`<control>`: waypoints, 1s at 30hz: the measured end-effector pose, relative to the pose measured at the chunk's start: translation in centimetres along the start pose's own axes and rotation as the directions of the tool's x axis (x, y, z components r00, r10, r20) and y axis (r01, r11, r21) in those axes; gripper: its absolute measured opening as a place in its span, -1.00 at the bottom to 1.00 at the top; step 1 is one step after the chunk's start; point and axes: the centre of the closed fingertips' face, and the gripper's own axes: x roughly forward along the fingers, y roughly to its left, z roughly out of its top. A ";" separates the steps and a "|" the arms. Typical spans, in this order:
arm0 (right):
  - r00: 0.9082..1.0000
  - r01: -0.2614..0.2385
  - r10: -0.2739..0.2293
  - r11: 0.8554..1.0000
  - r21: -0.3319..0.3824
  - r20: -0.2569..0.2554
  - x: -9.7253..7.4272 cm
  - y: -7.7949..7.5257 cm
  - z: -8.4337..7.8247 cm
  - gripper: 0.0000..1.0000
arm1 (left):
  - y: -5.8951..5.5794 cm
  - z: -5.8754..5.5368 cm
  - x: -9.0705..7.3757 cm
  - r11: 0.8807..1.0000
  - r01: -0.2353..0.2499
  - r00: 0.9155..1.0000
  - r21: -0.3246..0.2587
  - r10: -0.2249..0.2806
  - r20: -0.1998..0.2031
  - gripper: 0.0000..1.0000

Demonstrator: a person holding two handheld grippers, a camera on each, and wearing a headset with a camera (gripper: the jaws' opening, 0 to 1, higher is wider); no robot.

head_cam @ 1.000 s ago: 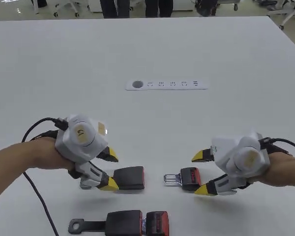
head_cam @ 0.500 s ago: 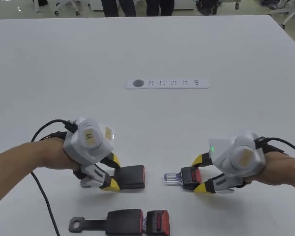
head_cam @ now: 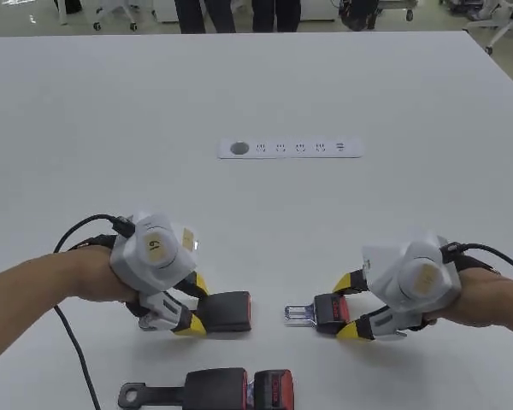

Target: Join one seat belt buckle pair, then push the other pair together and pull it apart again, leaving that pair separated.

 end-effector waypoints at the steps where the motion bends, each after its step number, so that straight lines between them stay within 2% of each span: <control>1: 1.000 -0.001 0.001 1.000 -0.001 0.000 0.0 0.0 0.0 -0.39 | 0.0 0.0 0.0 1.000 0.000 1.000 0.002 0.000 -0.001 -0.40; 12: 1.000 -0.011 0.011 1.000 -0.010 0.003 0.2 0.2 0.3 -0.39 | 0.1 -0.1 0.2 1.000 0.010 1.000 0.013 -0.010 -0.016 -0.40; 19: 1.000 -0.010 0.010 1.000 -0.013 0.000 0.1 0.2 0.3 -0.39 | 0.2 -0.2 0.3 1.000 0.013 1.000 -0.004 -0.013 -0.014 -0.40; 30: 1.000 -0.005 0.005 1.000 -0.019 0.004 0.6 0.2 1.0 -0.39 | 0.1 -0.3 0.6 1.000 -0.002 0.999 0.011 0.002 -0.041 -0.40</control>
